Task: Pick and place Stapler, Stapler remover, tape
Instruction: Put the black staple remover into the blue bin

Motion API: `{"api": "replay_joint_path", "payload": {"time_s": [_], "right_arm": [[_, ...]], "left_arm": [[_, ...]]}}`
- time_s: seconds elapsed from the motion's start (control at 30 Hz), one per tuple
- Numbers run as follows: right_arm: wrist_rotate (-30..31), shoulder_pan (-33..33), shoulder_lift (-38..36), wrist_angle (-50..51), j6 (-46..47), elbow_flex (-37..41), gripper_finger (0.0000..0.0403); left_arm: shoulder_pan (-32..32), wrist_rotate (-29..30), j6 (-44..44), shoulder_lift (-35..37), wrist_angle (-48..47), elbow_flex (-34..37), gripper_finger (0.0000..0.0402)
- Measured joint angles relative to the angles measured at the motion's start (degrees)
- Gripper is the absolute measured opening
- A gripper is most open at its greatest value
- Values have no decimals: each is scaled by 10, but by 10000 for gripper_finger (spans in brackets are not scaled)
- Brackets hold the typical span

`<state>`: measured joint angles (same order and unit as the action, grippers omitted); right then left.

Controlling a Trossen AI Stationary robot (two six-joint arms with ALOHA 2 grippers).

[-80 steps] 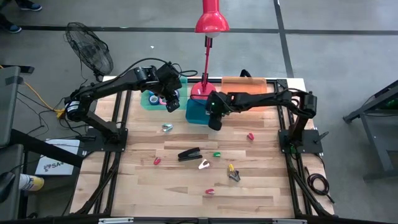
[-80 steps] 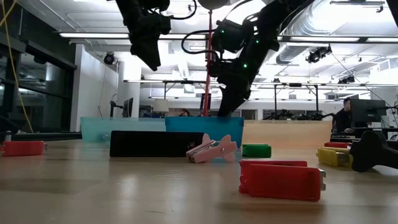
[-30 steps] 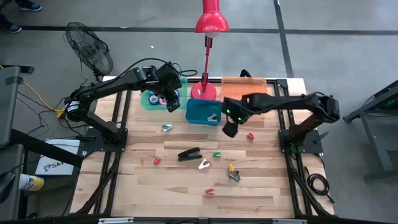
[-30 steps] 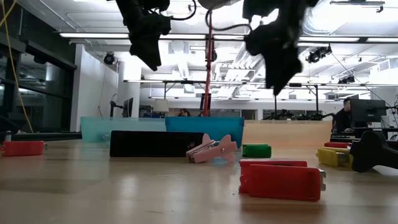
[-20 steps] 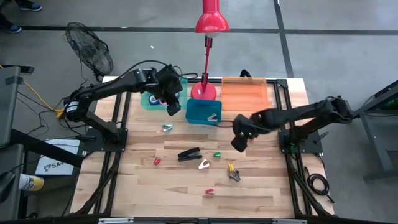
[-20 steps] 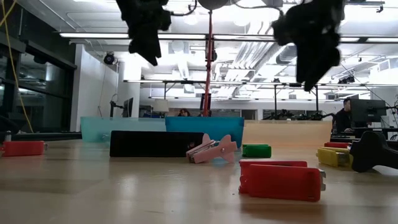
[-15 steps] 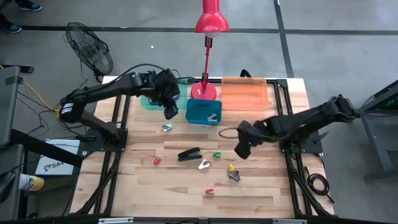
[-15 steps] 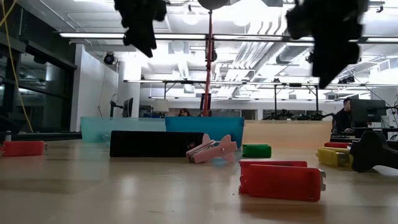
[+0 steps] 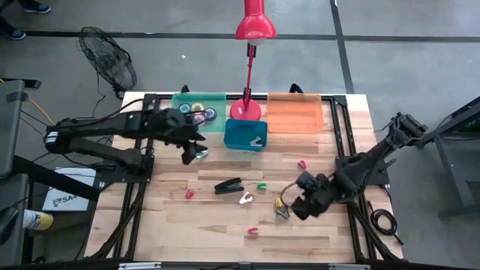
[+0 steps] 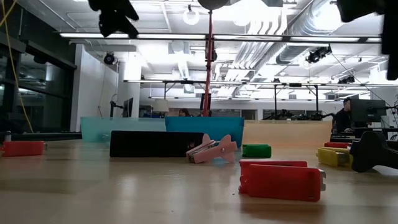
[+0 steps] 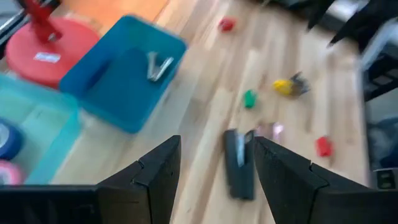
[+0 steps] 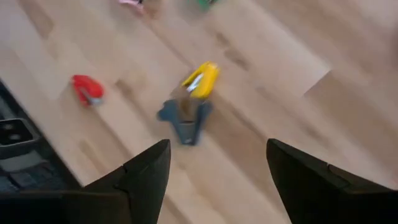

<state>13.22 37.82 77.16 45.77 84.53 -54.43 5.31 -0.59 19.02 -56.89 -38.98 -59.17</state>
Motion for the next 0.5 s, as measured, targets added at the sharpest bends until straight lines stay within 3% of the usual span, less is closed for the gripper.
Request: {"api": "replay_joint_path", "payload": {"time_s": [0.17, 0.5], "right_arm": [[26, 53, 63, -82, 65, 0, 257], [-4, 103, 217, -178, 136, -2, 257]], "left_arm": [[-43, -3, 30, 71, 51, 58, 198], [-110, 16, 52, 142, 41, 92, 198]]}}
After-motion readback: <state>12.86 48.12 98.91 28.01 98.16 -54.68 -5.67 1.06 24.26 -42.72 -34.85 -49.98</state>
